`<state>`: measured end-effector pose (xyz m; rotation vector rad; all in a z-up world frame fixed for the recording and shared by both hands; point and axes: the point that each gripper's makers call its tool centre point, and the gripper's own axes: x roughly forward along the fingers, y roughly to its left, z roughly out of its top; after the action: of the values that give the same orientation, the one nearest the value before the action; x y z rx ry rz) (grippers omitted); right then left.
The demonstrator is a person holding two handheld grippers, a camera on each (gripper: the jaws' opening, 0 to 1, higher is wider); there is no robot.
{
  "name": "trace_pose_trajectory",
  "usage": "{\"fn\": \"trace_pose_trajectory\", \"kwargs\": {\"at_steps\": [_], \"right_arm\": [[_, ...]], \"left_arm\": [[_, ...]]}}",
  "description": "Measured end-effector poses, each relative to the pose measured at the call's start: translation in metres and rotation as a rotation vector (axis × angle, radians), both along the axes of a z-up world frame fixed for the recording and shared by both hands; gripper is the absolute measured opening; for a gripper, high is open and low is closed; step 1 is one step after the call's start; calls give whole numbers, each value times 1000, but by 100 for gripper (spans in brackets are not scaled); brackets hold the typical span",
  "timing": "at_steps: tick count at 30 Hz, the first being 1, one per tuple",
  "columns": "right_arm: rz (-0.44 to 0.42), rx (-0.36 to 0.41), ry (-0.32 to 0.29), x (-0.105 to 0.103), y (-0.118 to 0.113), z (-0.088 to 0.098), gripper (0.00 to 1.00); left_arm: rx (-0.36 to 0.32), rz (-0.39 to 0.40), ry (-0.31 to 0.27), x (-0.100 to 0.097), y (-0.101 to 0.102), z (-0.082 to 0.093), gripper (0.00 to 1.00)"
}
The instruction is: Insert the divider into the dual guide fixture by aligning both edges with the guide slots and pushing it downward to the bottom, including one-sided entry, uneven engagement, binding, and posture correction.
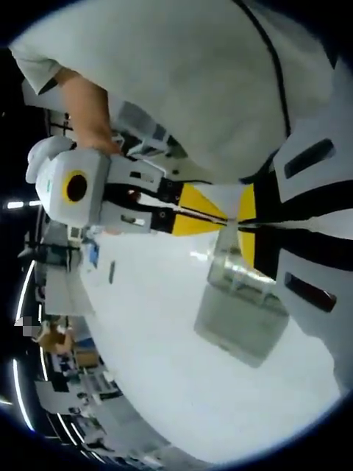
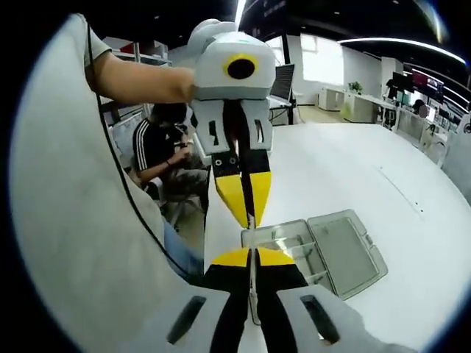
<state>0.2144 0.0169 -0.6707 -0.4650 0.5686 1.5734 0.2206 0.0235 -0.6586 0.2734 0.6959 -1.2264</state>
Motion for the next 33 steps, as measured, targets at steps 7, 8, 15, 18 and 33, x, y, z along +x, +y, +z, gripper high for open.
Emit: {"fn": "trace_pose_trajectory", "kwargs": {"at_steps": [7, 8, 15, 18, 33], "right_arm": [[5, -5, 7, -1, -1, -5, 0], [7, -5, 5, -1, -1, -5, 0], [8, -12, 12, -3, -1, -11, 0], [12, -7, 5, -4, 0, -12, 0], [24, 5, -6, -4, 2, -13, 0]], "left_arm": [[23, -22, 16, -3, -2, -3, 0], [30, -27, 18, -4, -2, -3, 0], [75, -65, 1, -6, -3, -5, 0], [84, -72, -6, -5, -2, -5, 0], [133, -114, -32, -4, -4, 1, 0]]}}
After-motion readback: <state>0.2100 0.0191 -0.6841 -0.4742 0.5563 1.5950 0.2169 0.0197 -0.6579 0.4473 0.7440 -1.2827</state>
